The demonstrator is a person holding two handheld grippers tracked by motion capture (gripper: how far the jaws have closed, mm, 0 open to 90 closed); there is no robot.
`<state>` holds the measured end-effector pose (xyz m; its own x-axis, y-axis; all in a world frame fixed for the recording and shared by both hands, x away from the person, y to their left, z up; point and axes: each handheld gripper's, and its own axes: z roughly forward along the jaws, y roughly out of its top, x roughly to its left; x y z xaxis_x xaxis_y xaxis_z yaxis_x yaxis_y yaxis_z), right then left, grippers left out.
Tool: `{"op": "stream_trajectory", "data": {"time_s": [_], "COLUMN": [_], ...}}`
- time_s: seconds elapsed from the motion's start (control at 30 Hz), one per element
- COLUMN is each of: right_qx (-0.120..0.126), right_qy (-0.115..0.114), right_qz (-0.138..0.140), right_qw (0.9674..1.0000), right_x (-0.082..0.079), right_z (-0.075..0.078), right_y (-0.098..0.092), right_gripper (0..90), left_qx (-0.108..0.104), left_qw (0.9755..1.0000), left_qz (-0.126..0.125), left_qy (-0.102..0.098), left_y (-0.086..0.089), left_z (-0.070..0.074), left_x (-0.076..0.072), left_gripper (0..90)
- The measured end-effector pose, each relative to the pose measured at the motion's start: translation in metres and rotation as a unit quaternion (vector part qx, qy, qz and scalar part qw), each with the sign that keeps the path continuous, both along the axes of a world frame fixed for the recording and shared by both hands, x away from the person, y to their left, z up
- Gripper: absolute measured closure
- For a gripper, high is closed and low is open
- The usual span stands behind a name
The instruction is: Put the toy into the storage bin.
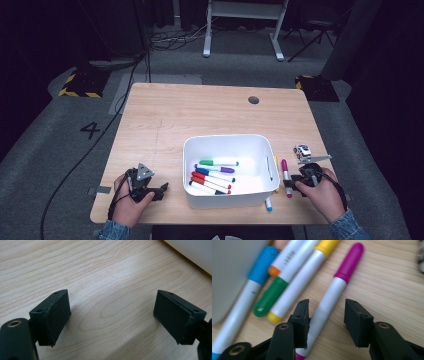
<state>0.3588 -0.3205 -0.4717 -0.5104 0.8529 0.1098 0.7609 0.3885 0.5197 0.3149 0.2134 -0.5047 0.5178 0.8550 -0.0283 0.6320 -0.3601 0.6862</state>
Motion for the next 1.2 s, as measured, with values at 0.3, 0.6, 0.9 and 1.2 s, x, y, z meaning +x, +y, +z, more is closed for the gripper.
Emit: {"op": "stream_trajectory", "data": {"time_s": [0.3,0.6,0.9,1.2], "right_qx": [-0.04,-0.045,-0.026,0.008], "right_qy": [0.0,-0.002,0.003,-0.016], "right_qz": [-0.021,-0.03,-0.034,-0.032], "right_qw": [0.999,0.9985,0.9991,0.9993], "right_x": [-0.009,-0.011,-0.012,-0.013], "right_z": [0.0,0.0,0.006,0.033], "right_y": [-0.024,-0.029,-0.031,-0.031], "right_gripper": [66.7,76.4,76.6,76.5], "left_qx": [0.0,0.0,-0.001,0.0], "left_qw": [1.0,1.0,1.0,1.0], "left_qz": [-0.001,-0.001,0.0,0.0], "left_qy": [-0.001,-0.001,0.0,0.0], "left_y": [0.0,0.0,0.0,0.0], "left_z": [0.0,0.0,0.0,0.0], "left_x": [0.0,0.0,0.0,0.0], "left_gripper": [14.3,14.3,14.3,14.3]}}
